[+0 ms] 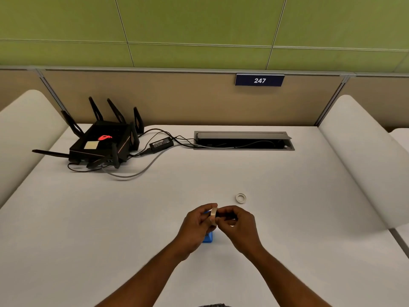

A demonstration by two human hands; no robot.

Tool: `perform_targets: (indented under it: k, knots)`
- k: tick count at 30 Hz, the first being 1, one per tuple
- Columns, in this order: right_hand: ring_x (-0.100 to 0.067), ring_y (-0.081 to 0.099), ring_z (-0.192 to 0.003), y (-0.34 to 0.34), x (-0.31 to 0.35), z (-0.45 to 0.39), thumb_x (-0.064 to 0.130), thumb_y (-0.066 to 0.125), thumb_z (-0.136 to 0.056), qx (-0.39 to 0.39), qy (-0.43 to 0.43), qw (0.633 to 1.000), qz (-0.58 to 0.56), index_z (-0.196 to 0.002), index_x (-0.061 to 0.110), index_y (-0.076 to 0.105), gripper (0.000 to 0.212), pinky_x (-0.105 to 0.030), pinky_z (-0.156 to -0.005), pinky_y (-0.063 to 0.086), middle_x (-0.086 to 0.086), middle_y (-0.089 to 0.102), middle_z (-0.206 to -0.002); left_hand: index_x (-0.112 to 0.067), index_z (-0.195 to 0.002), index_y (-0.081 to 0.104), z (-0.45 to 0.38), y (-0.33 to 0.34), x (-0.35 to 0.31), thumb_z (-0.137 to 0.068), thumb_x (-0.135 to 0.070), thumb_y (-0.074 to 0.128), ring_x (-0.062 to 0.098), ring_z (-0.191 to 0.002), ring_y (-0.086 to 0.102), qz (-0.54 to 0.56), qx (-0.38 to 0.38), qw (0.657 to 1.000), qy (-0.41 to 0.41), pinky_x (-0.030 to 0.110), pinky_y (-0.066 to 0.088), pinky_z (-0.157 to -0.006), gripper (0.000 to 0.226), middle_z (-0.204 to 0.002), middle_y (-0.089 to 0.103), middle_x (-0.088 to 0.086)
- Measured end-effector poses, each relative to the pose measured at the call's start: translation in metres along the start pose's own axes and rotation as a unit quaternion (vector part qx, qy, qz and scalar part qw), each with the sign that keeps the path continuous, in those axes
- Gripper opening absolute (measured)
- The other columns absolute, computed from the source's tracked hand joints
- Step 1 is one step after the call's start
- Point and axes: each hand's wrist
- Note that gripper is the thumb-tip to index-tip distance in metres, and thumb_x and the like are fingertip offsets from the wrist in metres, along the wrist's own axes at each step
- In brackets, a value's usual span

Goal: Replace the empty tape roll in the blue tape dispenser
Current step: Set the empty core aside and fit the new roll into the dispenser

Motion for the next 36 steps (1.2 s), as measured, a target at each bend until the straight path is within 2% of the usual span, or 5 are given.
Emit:
perform_targets:
  k: [9, 14, 21, 30, 36]
  knots:
    - [-0.009, 0.076, -0.076, 0.000, 0.001, -0.006, 0.038, 0.084, -0.068, 0.022, 0.016, 1.000, -0.007, -0.087, 0.033, 0.075, 0.022, -0.015, -0.066, 0.058, 0.015, 0.079, -0.084, -0.023, -0.130, 0.059, 0.002, 0.000, 0.004, -0.096, -0.020, 0.060, 0.018, -0.109, 0.068, 0.006, -0.007, 1.000, -0.004, 0.022, 0.058, -0.087, 0.034, -0.126, 0.066, 0.002]
    - [-0.008, 0.075, -0.077, 0.001, -0.001, -0.009, 0.019, 0.085, -0.077, 0.023, 0.012, 1.000, -0.004, -0.088, 0.033, 0.073, 0.021, -0.015, -0.066, 0.058, 0.016, 0.078, -0.084, -0.023, -0.131, 0.058, -0.001, 0.000, 0.002, -0.096, -0.020, 0.059, 0.021, -0.109, 0.068, 0.005, -0.011, 1.000, -0.006, 0.025, 0.058, -0.091, 0.035, -0.126, 0.066, 0.004]
    - [-0.009, 0.069, -0.103, 0.004, -0.006, -0.004, 0.016, 0.078, -0.087, 0.059, 0.013, 0.998, 0.011, -0.124, 0.035, 0.059, 0.045, -0.020, -0.082, 0.059, 0.011, 0.066, -0.120, -0.029, -0.125, 0.060, -0.007, -0.006, 0.013, -0.095, -0.018, 0.062, 0.021, -0.112, 0.065, -0.044, -0.074, 0.996, -0.019, 0.042, 0.056, -0.098, 0.032, -0.126, 0.065, -0.001]
    - [-0.007, 0.062, -0.116, 0.021, -0.002, -0.003, 0.023, 0.079, -0.088, 0.120, -0.090, 0.976, 0.155, -0.141, 0.025, 0.054, 0.059, -0.021, -0.096, 0.057, 0.010, 0.056, -0.135, -0.049, -0.094, 0.061, -0.015, -0.014, 0.025, -0.090, -0.018, 0.069, 0.003, -0.099, 0.063, -0.089, -0.111, 0.990, 0.014, 0.002, 0.047, -0.057, 0.031, -0.101, 0.066, -0.022]
    - [-0.012, 0.066, -0.106, 0.023, -0.004, -0.018, 0.025, 0.076, -0.090, 0.098, -0.137, 0.960, 0.222, -0.130, 0.022, 0.065, 0.041, -0.031, -0.092, 0.058, 0.004, 0.065, -0.124, -0.040, -0.112, 0.059, -0.028, -0.018, 0.034, -0.090, -0.019, 0.069, 0.009, -0.111, 0.063, -0.119, -0.093, 0.989, 0.009, 0.009, 0.043, -0.080, 0.032, -0.109, 0.067, -0.015]
Point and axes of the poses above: each hand's wrist, its own z-axis away from the middle knuckle, its own y-axis out of the palm, x = y × z
